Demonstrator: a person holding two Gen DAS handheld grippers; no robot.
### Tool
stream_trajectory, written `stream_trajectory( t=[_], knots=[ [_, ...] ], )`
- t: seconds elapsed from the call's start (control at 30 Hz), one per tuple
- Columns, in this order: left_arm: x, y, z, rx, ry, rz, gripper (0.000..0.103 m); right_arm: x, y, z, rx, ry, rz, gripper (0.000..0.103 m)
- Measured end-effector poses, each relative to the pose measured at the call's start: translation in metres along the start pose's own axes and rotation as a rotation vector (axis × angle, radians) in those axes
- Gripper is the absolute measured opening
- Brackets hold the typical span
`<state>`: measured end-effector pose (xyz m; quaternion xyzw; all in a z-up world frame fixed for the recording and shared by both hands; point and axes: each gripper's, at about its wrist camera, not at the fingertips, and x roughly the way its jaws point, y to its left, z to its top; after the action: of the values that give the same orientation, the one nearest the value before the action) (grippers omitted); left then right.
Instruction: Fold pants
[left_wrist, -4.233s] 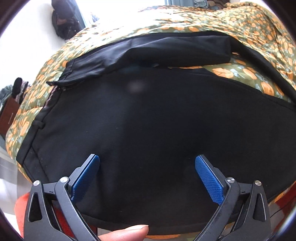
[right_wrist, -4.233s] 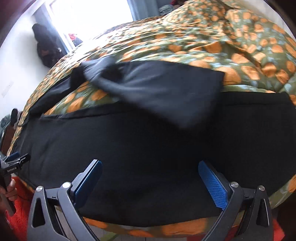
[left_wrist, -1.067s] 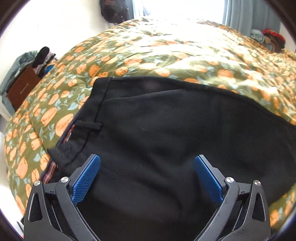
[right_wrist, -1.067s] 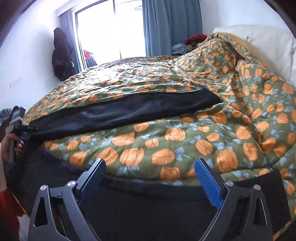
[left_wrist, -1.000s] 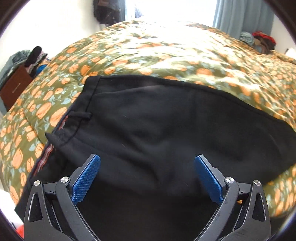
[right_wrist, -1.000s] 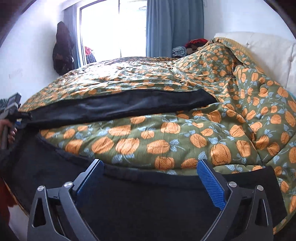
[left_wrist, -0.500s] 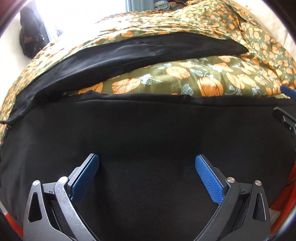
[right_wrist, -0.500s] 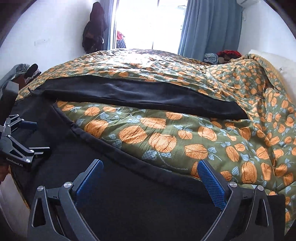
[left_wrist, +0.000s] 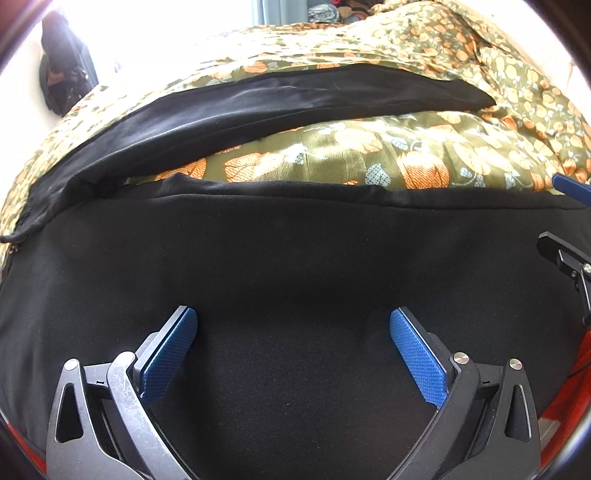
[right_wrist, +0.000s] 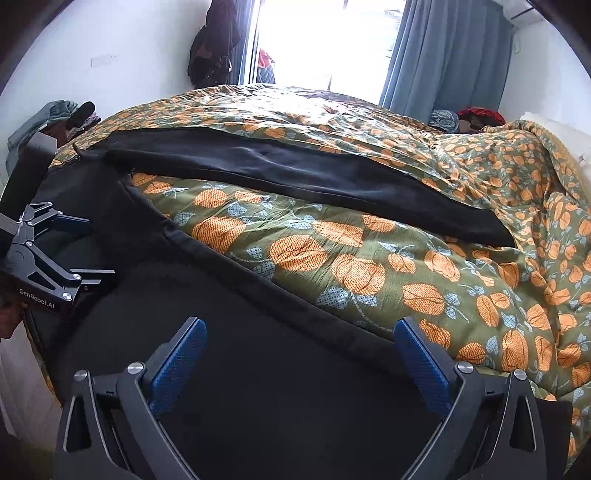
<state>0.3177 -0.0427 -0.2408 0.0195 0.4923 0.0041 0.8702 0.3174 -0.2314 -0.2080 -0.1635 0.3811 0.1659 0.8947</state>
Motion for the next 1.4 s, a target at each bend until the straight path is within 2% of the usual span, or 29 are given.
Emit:
stream_trajectory(
  t=[0.3,0.47,0.53,0.6,0.73,0.87,1.0,1.13,1.17,1.2,1.23,1.3,1.4],
  knots=[
    [-0.002,0.000,-0.007,-0.001,-0.026,0.016,0.103,-0.001,0.003,0.004,-0.009,-0.007,0.010,0.101],
    [-0.010,0.001,0.006,-0.023,0.041,0.022,0.103,-0.004,0.002,0.006,-0.007,-0.015,0.010,0.101],
    [-0.017,0.004,0.017,-0.035,0.067,-0.014,0.103,-0.005,0.002,0.007,-0.009,-0.017,0.007,0.101],
    [-0.024,0.014,0.033,-0.040,0.047,-0.050,0.103,-0.005,0.000,0.007,-0.006,-0.018,0.007,0.101],
    [-0.032,0.051,0.084,-0.075,-0.035,0.018,0.103,-0.004,-0.003,0.007,0.012,-0.013,0.010,0.101],
    [-0.024,0.107,0.133,-0.210,-0.099,0.116,0.103,0.000,-0.005,0.007,0.019,-0.001,0.009,0.101],
    [0.010,0.166,0.149,-0.371,-0.072,0.207,0.103,0.005,-0.005,0.005,0.023,0.017,0.008,0.101],
    [0.053,0.207,0.130,-0.458,0.028,0.280,0.102,0.010,-0.005,0.004,0.033,0.044,0.018,0.101],
    [0.064,0.216,0.118,-0.485,0.059,0.285,0.102,0.010,-0.007,0.005,0.048,0.058,0.032,0.101],
    [0.069,0.222,0.108,-0.507,0.050,0.258,0.103,0.011,-0.010,0.008,0.076,0.086,0.056,0.101],
    [0.068,0.221,0.100,-0.513,0.011,0.237,0.103,0.013,-0.016,0.015,0.125,0.122,0.092,0.101],
    [0.064,0.214,0.095,-0.488,-0.035,0.253,0.102,0.020,-0.032,0.036,0.247,0.158,0.187,0.101],
    [0.062,0.204,0.092,-0.462,-0.066,0.280,0.102,0.034,-0.052,0.087,0.387,0.090,0.320,0.101]
  ],
)
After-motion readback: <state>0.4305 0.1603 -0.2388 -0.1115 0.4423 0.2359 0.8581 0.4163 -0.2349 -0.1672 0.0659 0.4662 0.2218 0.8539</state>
